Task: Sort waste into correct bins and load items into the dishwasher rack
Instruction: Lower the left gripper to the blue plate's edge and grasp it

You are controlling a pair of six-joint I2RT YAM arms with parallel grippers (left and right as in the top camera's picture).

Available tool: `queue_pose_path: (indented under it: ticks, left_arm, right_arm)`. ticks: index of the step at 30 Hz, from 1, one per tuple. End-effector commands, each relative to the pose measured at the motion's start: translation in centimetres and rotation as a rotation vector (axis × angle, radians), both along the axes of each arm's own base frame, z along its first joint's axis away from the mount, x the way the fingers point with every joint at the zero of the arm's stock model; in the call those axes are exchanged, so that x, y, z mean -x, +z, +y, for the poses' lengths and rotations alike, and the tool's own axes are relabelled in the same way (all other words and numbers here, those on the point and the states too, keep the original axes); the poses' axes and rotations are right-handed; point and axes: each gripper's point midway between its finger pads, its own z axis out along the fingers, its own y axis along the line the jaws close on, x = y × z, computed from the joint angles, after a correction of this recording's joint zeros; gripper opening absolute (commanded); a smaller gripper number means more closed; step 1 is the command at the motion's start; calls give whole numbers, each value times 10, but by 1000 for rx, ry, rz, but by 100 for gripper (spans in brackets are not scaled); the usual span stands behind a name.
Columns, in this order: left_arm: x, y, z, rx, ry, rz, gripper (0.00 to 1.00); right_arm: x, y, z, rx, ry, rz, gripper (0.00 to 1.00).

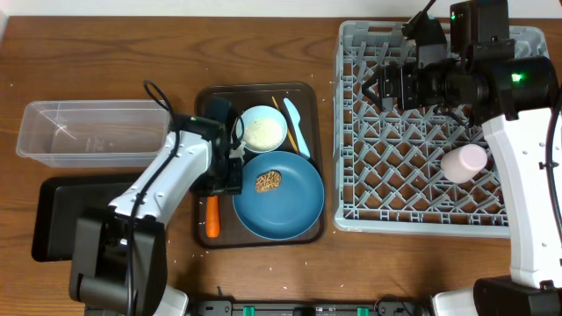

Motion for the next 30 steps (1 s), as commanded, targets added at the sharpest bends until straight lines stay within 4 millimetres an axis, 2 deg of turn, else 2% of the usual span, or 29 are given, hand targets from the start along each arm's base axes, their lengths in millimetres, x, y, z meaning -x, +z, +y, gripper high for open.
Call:
queue_pose_path:
  ticks: [1, 4, 8, 18, 24, 30]
  left_arm:
    - [11, -8, 2, -4, 10, 24, 44]
    - [15, -14, -1, 17, 4, 29, 43]
    - [15, -20, -2, 30, 5, 19, 36]
    - [15, -23, -5, 44, 5, 15, 6]
    - [19, -18, -3, 38, -15, 27, 6]
    - [7, 6, -6, 64, -20, -72, 6]
  right_arm:
    - [0, -1, 2, 5, 8, -1, 88]
    - [0, 0, 2, 6, 7, -3, 88]
    - [-1, -1, -1, 20, -4, -4, 88]
    - [-1, -1, -1, 20, -3, -5, 88]
    - [-1, -1, -1, 20, -3, -6, 88]
    - [-1, -1, -1, 20, -3, -7, 88]
